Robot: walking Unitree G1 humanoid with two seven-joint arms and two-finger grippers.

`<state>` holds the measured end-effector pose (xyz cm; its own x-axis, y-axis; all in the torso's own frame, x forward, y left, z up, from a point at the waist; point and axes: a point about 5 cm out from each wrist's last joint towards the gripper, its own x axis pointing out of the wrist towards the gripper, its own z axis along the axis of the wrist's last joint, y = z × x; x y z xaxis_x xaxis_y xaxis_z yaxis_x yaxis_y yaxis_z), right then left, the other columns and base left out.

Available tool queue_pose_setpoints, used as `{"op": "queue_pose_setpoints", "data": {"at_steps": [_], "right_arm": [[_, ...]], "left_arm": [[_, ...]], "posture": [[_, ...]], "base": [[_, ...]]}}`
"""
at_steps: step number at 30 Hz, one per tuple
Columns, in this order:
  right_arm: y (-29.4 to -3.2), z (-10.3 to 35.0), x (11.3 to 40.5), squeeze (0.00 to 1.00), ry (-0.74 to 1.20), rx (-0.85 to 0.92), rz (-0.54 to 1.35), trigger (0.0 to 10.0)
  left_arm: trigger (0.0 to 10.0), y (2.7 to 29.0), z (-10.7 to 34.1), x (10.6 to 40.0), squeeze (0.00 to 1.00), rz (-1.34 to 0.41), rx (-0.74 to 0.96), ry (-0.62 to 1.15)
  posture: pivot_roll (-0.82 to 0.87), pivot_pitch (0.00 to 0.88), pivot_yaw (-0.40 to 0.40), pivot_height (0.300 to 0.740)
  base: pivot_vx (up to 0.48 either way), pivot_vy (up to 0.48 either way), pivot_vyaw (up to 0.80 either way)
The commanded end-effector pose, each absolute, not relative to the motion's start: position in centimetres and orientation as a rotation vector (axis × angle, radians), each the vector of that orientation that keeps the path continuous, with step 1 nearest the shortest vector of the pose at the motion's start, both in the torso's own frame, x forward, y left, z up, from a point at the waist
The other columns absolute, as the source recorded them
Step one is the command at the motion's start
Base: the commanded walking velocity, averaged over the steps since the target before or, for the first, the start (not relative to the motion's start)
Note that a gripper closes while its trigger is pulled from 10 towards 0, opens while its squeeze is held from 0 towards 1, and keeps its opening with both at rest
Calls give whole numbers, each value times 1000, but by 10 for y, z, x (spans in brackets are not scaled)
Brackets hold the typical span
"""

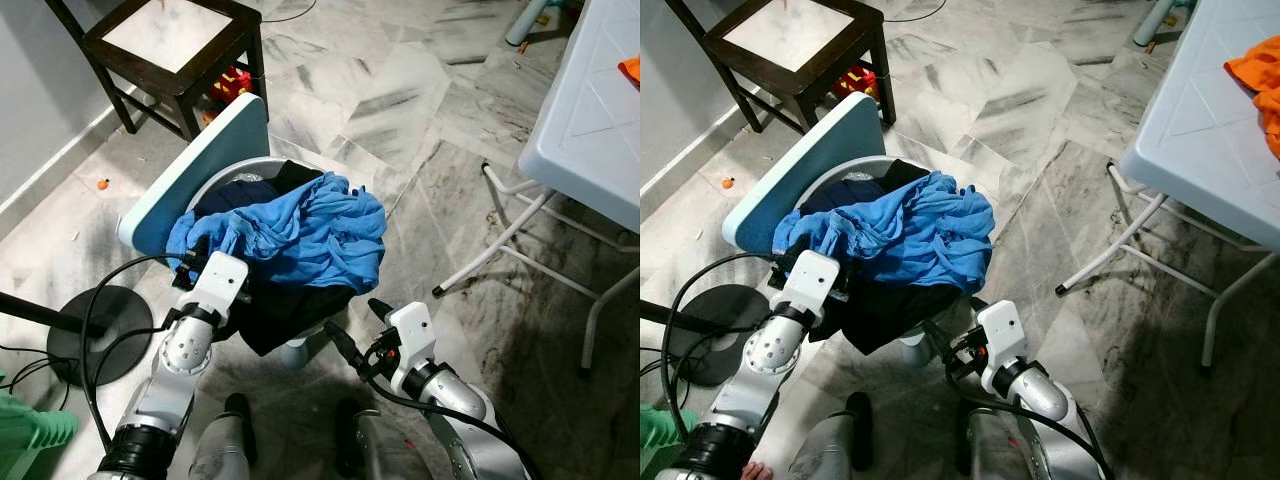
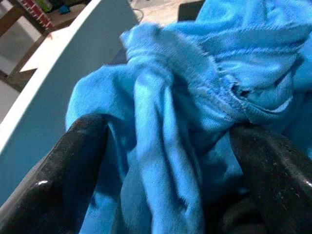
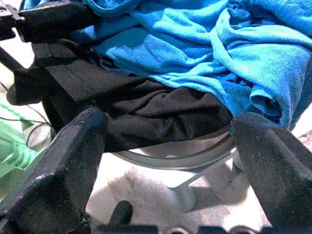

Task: Hang hanger

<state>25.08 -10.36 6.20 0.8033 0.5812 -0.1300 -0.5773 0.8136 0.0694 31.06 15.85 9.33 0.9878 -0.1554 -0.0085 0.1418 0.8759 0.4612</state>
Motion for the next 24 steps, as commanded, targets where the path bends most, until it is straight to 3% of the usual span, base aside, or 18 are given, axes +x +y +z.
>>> {"op": "queue_pose_setpoints", "data": {"at_steps": [1, 2, 3, 4, 13, 14, 15, 16, 17, 18, 19, 24], "right_arm": [[-106, 52, 245, 0, 190, 32, 611, 10000], [-106, 52, 245, 0, 190, 32, 611, 10000], [-107, 52, 245, 0, 190, 32, 610, 10000], [-107, 52, 244, 0, 190, 32, 610, 10000], [-107, 52, 244, 0, 190, 33, 604, 10000], [-107, 52, 243, 0, 190, 33, 603, 10000], [-107, 52, 243, 0, 190, 33, 603, 10000], [-107, 52, 243, 0, 190, 32, 603, 10000], [-107, 52, 243, 0, 190, 32, 603, 10000], [-107, 52, 243, 0, 190, 32, 602, 10000], [-107, 52, 243, 0, 191, 32, 601, 10000], [-107, 51, 242, 0, 191, 34, 602, 10000]], "left_arm": [[1569, 159, 84, 308, 0, -188, 497, 9], [1569, 159, 84, 308, 0, -188, 497, 9], [431, 159, 85, 309, 0, -192, 510, 3], [0, 159, 87, 311, 0, -192, 515, -2], [0, 157, 81, 316, 0, -237, 523, 59], [824, 157, 81, 316, 0, -235, 537, 59], [824, 157, 81, 316, 0, -235, 537, 59], [3333, 157, 82, 316, 0, -228, 546, 56], [3333, 157, 82, 316, 0, -228, 546, 56], [8824, 156, 83, 316, 0, -225, 559, 51], [10000, 157, 83, 315, 0, -217, 571, 48], [10000, 158, 85, 308, 0, -183, 598, 26]], "posture": [[-27, 344, -60, 740], [-27, 344, -60, 740], [-29, 345, -59, 740], [-28, 345, -59, 740], [-33, 344, -56, 740], [-33, 344, -56, 740], [-33, 344, -56, 740], [-36, 343, -54, 740], [-36, 343, -54, 740], [-35, 344, -53, 740], [-35, 344, -53, 740], [-31, 346, -52, 740]], "base": [[0, 0, 0], [0, 0, 0], [0, 0, 0], [0, 0, 0], [0, 0, 0], [0, 0, 0], [0, 0, 0], [0, 0, 0], [0, 0, 0], [0, 0, 0], [0, 0, 0], [0, 0, 0]]}}
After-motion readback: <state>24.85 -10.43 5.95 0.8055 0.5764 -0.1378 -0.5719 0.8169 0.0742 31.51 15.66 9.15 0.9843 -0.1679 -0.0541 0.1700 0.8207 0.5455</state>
